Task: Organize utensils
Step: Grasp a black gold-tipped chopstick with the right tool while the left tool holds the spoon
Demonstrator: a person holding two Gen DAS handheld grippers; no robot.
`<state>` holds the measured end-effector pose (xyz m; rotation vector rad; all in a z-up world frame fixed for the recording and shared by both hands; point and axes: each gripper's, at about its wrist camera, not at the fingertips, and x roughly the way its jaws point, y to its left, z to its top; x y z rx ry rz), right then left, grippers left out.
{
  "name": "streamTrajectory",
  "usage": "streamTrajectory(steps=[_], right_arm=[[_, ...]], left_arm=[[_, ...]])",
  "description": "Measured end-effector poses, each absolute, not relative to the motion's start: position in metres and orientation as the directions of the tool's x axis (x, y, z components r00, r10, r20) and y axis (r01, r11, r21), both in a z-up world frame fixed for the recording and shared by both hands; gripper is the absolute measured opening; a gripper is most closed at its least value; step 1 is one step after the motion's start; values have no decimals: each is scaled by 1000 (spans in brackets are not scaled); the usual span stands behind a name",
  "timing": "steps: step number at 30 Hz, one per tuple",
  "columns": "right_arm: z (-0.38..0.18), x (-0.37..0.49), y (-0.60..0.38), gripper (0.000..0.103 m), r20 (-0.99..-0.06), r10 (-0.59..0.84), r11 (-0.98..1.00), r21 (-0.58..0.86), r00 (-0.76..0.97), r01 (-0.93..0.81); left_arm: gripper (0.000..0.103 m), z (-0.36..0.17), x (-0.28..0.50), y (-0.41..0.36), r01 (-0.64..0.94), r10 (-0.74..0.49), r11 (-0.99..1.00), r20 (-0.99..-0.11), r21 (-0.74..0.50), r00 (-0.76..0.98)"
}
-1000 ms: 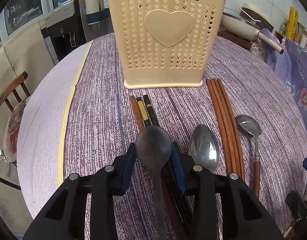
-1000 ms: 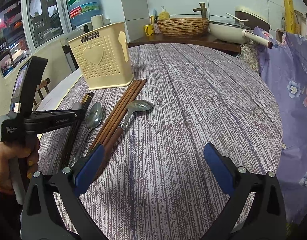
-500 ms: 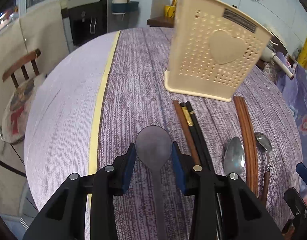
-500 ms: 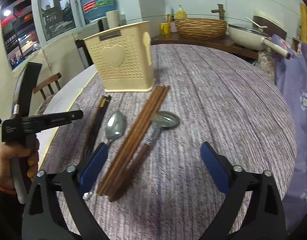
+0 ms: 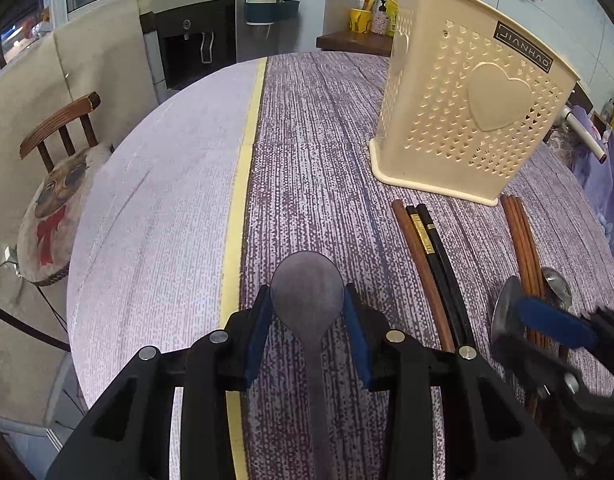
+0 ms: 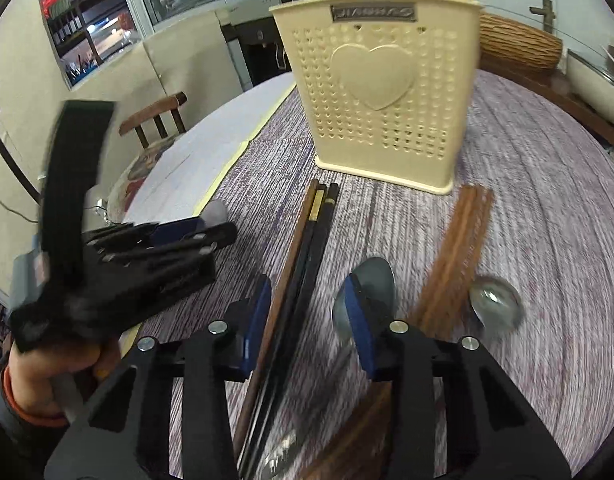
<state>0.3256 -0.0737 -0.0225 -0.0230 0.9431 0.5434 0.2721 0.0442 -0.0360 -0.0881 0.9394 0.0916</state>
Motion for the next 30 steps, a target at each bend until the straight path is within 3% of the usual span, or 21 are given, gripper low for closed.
streamTrajectory(steps=[4,21,26,30], right_arm=[[-35,354,-58,22,-809,410,877,222,422,-426],[-40,389,-39,22,-866,300,913,139,399,-384],[-41,390,-34,22,-872,271,921,111,407,-374],[-41,393,-35,13,-877,256,925,100,407,-367]], left_arm=[[36,-36,269,48,-115,46,993,-806,-28,590],[37,-37,269,49,-104,61,995,-814,0,577],[45,-37,272,44,-92,72,995,-822,24,566],[46,-37,273,40,-91,84,995,-825,40,559]])
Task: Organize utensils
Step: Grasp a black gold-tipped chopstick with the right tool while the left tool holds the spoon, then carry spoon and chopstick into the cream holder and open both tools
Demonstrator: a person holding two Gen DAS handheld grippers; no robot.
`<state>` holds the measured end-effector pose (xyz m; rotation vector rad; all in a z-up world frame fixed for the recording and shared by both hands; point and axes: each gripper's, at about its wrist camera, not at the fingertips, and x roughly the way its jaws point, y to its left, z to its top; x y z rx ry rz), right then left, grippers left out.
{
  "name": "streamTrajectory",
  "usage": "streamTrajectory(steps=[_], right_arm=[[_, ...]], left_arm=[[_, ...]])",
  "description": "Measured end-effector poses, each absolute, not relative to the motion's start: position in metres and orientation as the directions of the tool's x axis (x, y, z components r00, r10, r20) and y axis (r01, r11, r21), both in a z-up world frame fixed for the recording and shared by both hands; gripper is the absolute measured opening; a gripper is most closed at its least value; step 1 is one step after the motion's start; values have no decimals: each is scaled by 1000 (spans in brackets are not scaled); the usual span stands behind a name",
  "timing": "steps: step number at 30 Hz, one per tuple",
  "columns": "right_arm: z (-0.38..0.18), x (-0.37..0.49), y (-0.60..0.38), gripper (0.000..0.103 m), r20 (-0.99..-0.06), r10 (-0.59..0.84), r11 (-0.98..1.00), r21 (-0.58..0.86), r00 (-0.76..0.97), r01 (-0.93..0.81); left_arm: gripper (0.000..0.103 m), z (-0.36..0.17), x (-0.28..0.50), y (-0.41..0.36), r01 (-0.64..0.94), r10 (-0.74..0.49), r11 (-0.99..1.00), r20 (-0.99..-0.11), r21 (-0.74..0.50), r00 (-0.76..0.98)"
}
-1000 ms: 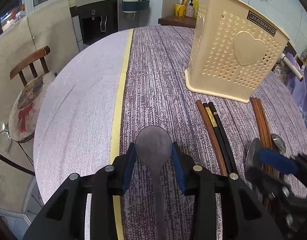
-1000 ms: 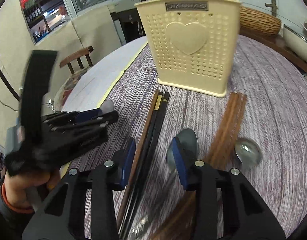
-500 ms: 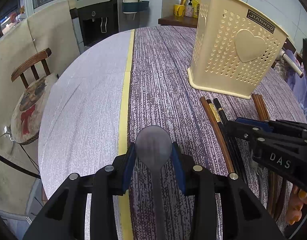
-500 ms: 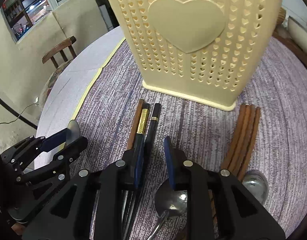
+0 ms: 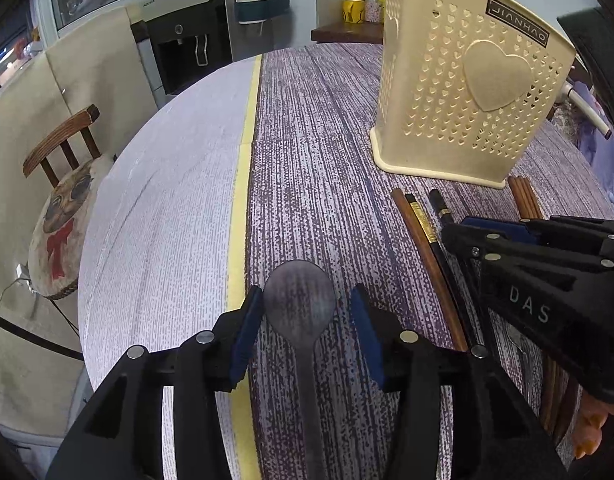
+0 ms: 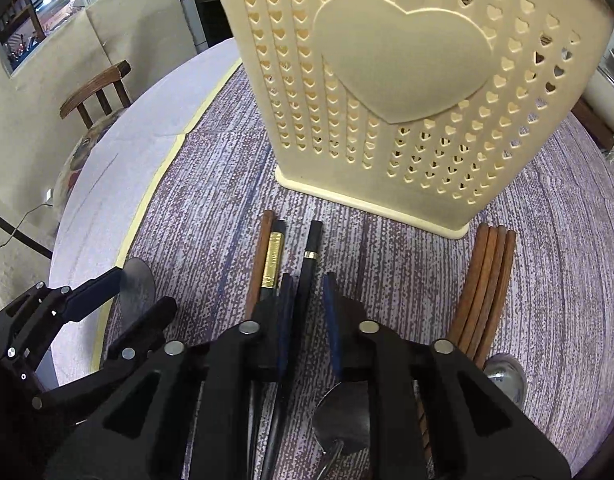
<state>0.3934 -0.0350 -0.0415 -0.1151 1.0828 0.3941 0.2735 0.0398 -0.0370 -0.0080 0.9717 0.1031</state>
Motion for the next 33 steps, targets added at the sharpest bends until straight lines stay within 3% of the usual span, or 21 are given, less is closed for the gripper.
streamTrajectory(steps=[5,17,24,33], right_arm=[[-41,395,-33,11,-881,245,926,90,404,-366],[-27,388,-55,10,-824,354,916,211,442,-341],[11,371,-71,9,-747,405,904,242,527,-352],[75,343,-97,8,-629,453,887,250,632,-387]], left_arm=[[37,-35,275,39,-93,90,995,-829,46,553],[36,-21,276,47,-108,35,993,-815,-35,578],[36,11,268,46,-79,-45,988,-740,-132,672],[36,53,257,36,-11,-89,989,-644,-151,759]])
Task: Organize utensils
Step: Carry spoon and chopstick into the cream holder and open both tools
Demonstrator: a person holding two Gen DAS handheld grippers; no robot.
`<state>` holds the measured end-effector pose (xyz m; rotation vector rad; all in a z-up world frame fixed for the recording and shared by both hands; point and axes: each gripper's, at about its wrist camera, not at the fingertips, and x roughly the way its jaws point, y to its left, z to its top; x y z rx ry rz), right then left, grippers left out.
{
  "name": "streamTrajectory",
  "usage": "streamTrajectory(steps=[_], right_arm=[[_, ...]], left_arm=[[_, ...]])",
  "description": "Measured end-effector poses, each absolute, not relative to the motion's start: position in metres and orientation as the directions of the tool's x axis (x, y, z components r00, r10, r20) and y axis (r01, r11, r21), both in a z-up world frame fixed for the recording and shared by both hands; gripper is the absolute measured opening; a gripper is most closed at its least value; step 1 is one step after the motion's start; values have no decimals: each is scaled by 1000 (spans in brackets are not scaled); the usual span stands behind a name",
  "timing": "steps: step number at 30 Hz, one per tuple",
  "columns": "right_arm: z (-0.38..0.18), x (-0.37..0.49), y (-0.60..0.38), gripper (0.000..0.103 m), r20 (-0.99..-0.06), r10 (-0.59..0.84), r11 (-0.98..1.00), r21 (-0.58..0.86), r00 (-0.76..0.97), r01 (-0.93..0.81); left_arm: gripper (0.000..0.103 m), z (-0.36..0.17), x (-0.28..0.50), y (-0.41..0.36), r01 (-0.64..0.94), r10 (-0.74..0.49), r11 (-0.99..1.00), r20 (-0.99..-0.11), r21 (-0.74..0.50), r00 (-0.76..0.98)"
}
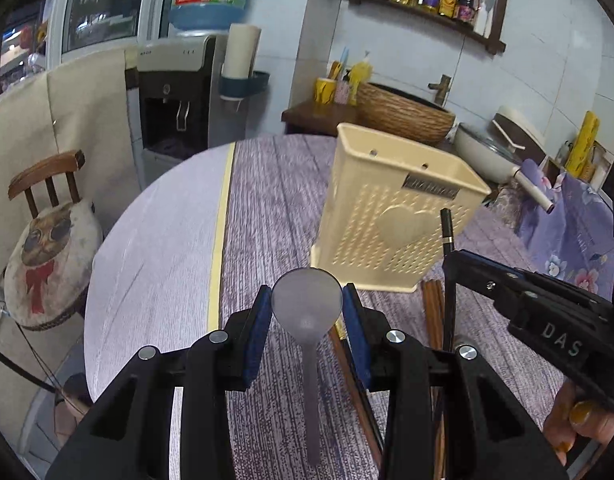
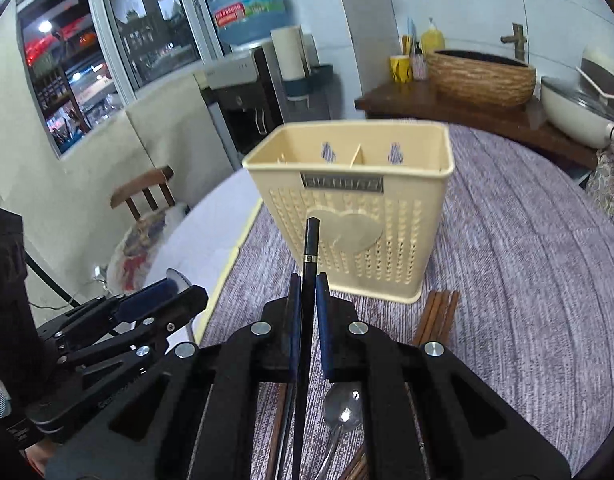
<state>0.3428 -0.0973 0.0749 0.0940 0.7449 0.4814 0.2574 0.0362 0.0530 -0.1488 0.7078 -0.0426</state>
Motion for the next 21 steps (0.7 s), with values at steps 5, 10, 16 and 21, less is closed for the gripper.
streamTrajectory(steps=[5,10,16,21], right_arm=[[100,328,-115,8,-589,472,878,248,656,-409],[109,317,-111,8,-581,486,867,228,653,-443],[117,313,-118,8,-572,513,853,258,640,-453],[128,310,-123,8,-551,532,843,273,643,-463]], left_arm=[[36,68,250,37,10,-105,988,-617,-155,780],[36,72,245,35,8,-89,991,-606,-134,791],[36,77,243,35,18,-93,991,-601,-130,794],[36,92,242,35,37,-113,989,-585,-140,803]])
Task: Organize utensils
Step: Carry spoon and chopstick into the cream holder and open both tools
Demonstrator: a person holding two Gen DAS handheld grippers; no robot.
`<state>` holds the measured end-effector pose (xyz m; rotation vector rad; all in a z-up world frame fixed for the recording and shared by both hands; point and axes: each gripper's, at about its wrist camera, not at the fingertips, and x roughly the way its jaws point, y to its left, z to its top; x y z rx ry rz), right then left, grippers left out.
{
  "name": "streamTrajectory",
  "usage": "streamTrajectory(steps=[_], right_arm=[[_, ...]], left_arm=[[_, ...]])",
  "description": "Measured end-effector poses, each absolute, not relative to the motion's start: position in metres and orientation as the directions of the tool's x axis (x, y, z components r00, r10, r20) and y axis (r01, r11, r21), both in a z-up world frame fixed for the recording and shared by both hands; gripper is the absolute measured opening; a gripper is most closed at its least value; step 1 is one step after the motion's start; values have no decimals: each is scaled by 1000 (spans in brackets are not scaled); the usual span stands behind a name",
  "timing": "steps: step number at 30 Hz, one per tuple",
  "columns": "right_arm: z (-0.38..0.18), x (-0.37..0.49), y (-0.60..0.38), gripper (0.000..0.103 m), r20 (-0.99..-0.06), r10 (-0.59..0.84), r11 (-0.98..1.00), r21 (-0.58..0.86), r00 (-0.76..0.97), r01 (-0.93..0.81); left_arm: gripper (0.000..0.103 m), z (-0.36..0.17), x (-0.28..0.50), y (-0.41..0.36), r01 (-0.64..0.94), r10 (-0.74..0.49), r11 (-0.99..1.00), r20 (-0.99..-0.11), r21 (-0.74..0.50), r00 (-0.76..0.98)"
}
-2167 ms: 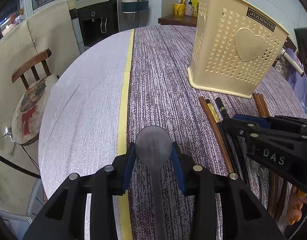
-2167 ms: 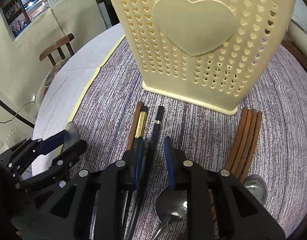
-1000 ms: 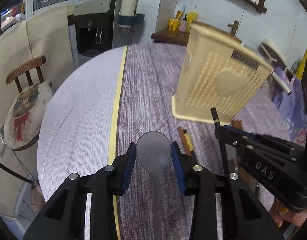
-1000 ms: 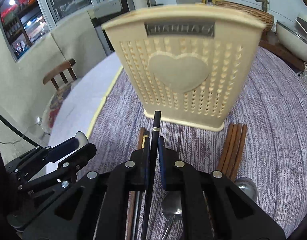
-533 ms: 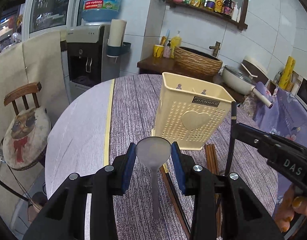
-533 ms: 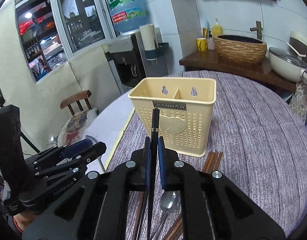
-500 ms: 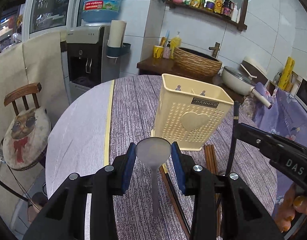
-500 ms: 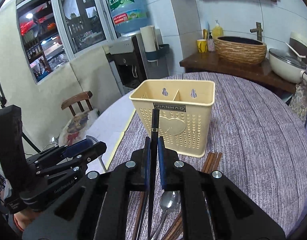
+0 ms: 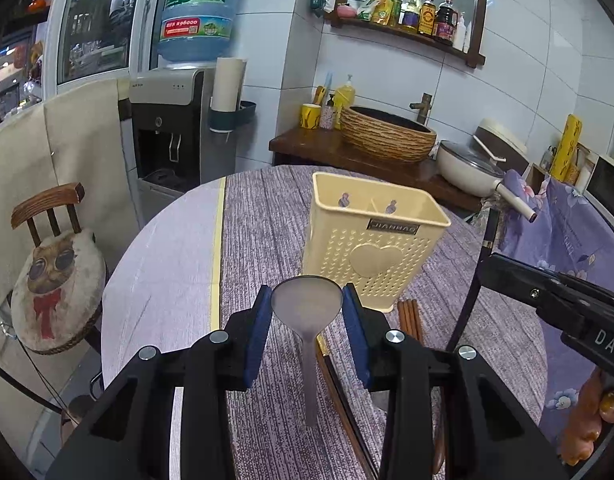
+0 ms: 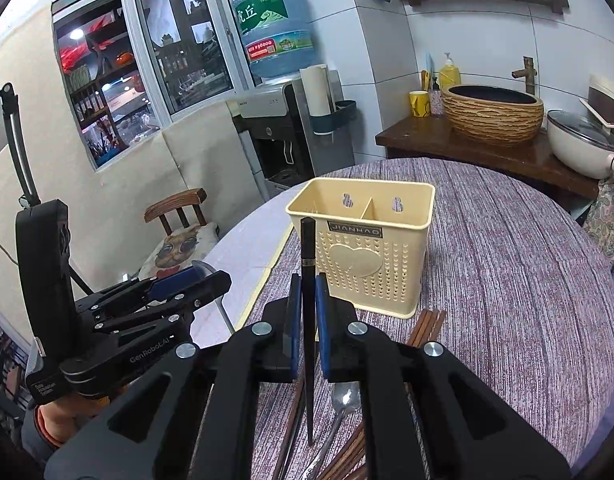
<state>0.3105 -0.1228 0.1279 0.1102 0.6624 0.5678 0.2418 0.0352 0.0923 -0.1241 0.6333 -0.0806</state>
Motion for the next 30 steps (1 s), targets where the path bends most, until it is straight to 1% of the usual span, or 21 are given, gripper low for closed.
streamTrajectory(steps=[3,8,14,19,22,24,27,30], right_arm=[[138,311,-123,8,-540,538,839,272,647,-471],[171,318,-125,8,-502,562,826,289,658,-485],[242,339,-130,8,-425,537,843,261,728,-470],[289,358,-136,8,-361,454,891,190,815,-412],[292,374,-141,8,-341,410,912,174,846,-372],[283,384,-144,8,-344,391,920,179,854,-349],[258,399,-146,8,-367,365,930,184,855,-318],[229,412,-144,8,-409,364,930,201,837,-307]], left_arm=[[36,104,242,34,49,-116,990,-571,-131,813],[36,138,250,37,71,-155,982,-541,-173,827],[36,208,269,33,84,-154,980,-420,-182,895],[36,239,301,31,68,-148,973,-369,-221,917],[36,234,321,28,51,-136,972,-371,-229,918],[36,224,330,26,41,-124,974,-374,-222,919],[36,201,340,18,43,-123,977,-385,-210,915],[36,176,348,10,26,-98,984,-413,-178,906]])
